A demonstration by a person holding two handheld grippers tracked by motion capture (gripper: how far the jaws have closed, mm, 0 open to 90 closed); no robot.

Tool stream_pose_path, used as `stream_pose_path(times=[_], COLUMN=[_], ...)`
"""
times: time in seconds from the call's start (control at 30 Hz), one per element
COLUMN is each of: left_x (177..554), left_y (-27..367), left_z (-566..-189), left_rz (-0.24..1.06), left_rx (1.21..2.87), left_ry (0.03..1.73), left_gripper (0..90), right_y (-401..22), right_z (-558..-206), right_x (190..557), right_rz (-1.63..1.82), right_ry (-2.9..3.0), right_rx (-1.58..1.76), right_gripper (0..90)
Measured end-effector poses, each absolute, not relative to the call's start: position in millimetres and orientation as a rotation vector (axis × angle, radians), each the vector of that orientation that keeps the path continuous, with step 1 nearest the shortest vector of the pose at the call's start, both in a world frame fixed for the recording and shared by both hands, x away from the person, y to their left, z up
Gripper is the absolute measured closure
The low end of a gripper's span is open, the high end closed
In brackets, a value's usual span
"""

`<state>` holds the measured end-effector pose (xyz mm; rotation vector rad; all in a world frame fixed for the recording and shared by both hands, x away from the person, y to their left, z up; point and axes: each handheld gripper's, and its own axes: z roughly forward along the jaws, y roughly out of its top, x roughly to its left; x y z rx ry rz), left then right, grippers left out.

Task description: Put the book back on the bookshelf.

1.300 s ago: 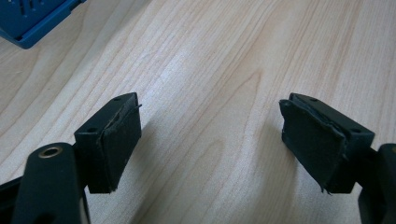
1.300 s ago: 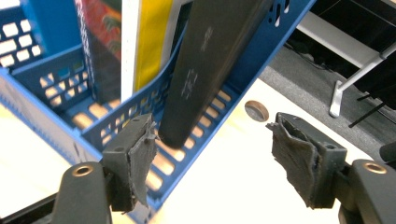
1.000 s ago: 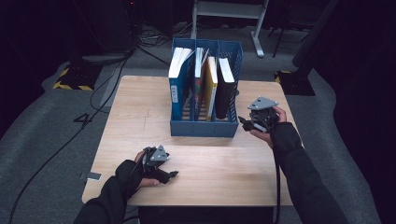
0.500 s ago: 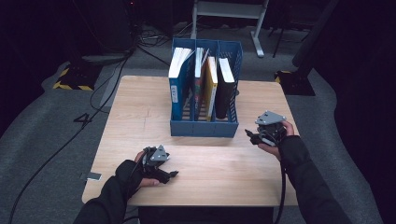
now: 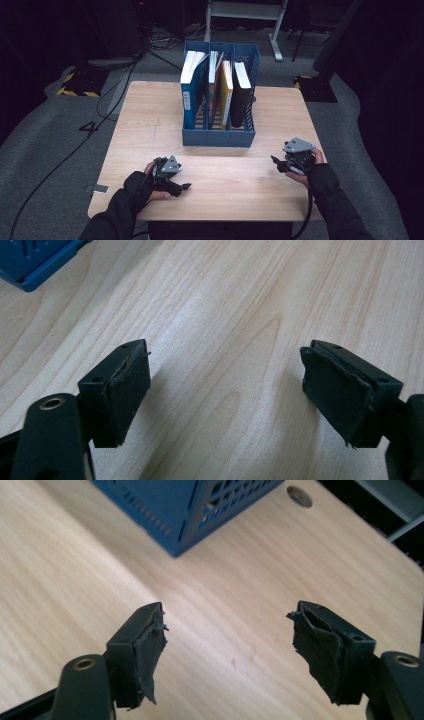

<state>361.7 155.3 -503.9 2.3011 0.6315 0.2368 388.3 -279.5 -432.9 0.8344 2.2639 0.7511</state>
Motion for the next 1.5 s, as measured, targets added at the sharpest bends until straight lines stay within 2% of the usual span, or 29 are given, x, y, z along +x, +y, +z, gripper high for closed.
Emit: stream_pose_path(times=[0.83, 0.93, 1.03, 1.5], left_x=[362.4, 362.4, 362.6, 362.7], left_y=[154.7, 154.7, 154.5, 154.2], left_z=[-503.9, -504.0, -504.0, -504.0], left_rz=[0.237, 0.237, 0.237, 0.238], left_rx=[2.302, 2.302, 2.302, 2.301], left_ry=[0.635, 0.636, 0.637, 0.643], left_gripper=[18.9, 18.9, 18.6, 18.2], right_y=[-357.7, -361.9, -362.4, -362.9], right_z=[-502.0, -502.8, -503.7, -503.9], right_x=[347.7, 348.7, 353.3, 355.1], right_rz=[1.006, 1.035, 1.022, 1.027], right_ry=[2.318, 2.300, 2.308, 2.315], right_rx=[1.039, 1.073, 1.127, 1.134], right_gripper=[28.6, 27.9, 23.0, 21.9])
